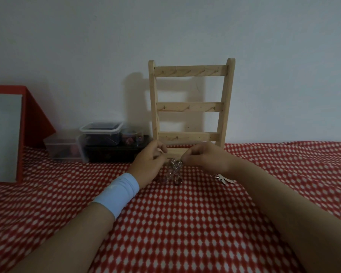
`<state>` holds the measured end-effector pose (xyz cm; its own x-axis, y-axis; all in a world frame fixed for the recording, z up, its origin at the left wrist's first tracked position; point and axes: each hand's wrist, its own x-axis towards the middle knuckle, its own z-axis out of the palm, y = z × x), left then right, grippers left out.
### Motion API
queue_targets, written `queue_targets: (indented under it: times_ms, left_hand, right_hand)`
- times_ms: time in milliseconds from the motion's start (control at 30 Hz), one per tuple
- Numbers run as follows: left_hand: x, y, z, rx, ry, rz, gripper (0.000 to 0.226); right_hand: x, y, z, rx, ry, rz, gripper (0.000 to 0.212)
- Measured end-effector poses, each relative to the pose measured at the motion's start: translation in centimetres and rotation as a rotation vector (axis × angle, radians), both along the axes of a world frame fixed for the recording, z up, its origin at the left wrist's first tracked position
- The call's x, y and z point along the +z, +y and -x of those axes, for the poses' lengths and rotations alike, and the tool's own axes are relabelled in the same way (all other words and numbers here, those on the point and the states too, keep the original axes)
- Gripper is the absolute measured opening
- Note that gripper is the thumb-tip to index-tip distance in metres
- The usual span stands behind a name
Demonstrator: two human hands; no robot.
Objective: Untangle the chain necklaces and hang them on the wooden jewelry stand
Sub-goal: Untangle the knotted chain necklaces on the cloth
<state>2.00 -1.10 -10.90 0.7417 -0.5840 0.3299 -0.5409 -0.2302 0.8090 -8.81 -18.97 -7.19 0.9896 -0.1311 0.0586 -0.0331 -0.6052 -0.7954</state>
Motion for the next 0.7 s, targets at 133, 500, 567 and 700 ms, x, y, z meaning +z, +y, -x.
queue_targets:
  times_ms: [133,500,567,700]
  left_hand:
    - [-0.1,0.4,0.0,0.071,-0.198,-0.103,0.02]
    - [0.8,-0.8,1.2,-0.188,0.083,-0.083,0.011]
    - [0.7,-0.6,0.9,-0.126,0.064,-0.07,0.02]
    - [0.4,-0.5,0.7,-0.078,-0.055,-0.056,0.035]
  right_hand:
    - [-0.1,-0.3,0.2,-0.002,-0.052,-0.048,0.015]
    - [-0.4,-0.6,-0.2,-0.051,-0.214,-0.069,0.012]
    - [-0.8,-0.9,-0.5,-0.059,-0.199,-0.007,0.014]
    - [-0.6,-0.4,-0.8,-0.004,-0.128,0.081,0.011]
